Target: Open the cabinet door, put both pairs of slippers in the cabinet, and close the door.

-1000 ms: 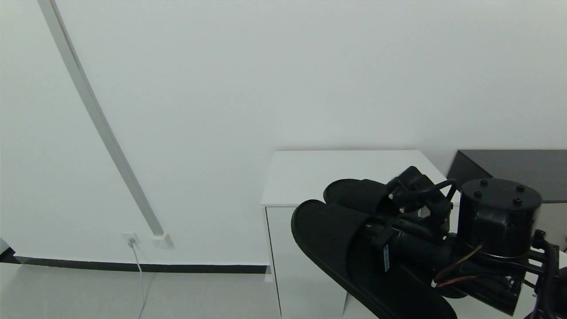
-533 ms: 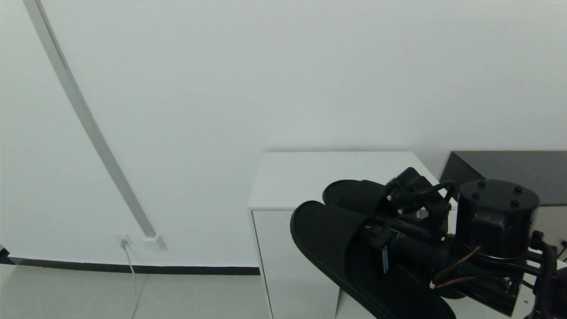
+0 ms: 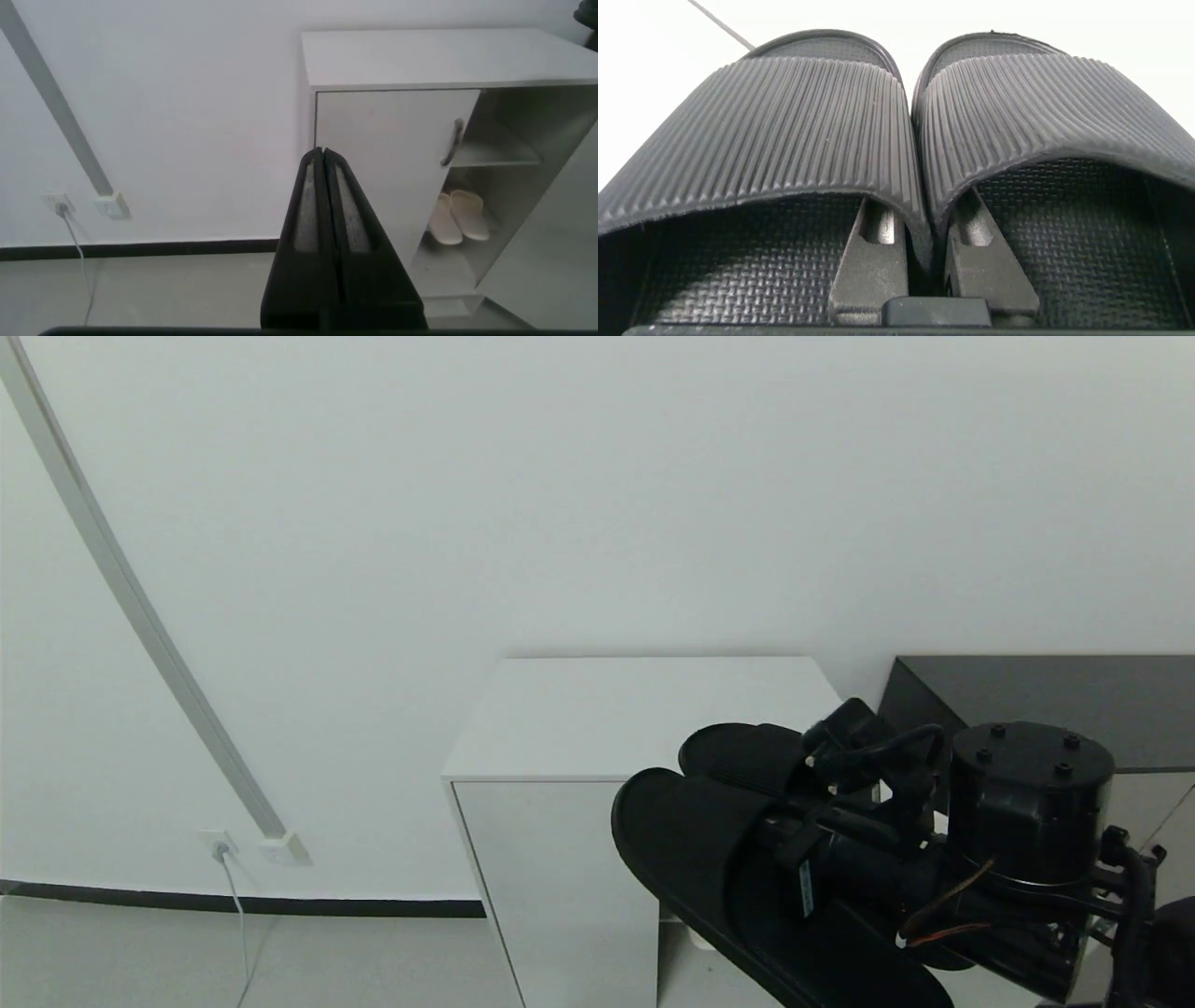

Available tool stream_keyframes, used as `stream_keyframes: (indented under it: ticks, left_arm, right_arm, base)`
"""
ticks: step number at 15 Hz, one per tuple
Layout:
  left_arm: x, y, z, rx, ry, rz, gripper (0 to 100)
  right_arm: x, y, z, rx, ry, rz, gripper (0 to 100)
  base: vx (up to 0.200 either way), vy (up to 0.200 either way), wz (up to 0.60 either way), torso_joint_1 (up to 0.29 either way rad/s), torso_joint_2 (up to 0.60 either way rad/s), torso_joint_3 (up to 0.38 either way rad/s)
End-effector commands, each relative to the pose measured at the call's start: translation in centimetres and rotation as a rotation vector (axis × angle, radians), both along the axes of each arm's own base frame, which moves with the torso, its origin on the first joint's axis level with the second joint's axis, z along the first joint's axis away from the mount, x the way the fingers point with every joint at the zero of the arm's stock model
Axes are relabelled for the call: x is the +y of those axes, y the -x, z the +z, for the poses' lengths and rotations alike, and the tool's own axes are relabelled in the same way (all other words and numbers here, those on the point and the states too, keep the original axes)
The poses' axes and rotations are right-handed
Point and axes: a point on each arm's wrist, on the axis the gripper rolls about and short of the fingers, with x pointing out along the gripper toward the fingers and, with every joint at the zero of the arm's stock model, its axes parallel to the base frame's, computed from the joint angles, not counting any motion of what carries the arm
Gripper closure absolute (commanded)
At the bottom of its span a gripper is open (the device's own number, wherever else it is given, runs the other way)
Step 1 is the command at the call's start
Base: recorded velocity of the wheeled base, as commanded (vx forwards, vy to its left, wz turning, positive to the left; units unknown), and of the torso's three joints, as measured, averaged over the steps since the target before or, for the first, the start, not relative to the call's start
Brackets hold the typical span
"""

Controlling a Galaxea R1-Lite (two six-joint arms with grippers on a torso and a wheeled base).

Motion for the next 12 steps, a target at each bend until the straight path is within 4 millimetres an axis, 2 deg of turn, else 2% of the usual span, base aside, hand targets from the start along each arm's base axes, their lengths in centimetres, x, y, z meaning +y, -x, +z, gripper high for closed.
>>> stream_keyframes:
  ticks: [1,5,12]
  left_arm:
    - [0.0,0.0,-0.01,0.001,0.0,-0.001,100]
    - [0.0,0.0,-0.01,0.001,0.0,0.0,100]
    - [0.0,0.0,-0.01,0.001,0.001,0.0,100]
  right_arm:
    - [-0.01,0.04,-0.3,0.007,0.007,0.003,100]
    - [-0.07,-0.14,-0.59,0.015,0.014,-0.003,100]
    - [-0.04,-0.18,-1.0,0.024,0.027,-0.007,100]
  base:
    - [0.0,-0.2,0.0,0.007,0.0,-0.002]
    - [0.0,-0.2,0.0,0.001,0.0,0.0]
    - [0.0,0.0,0.0,0.0,0.0,0.0]
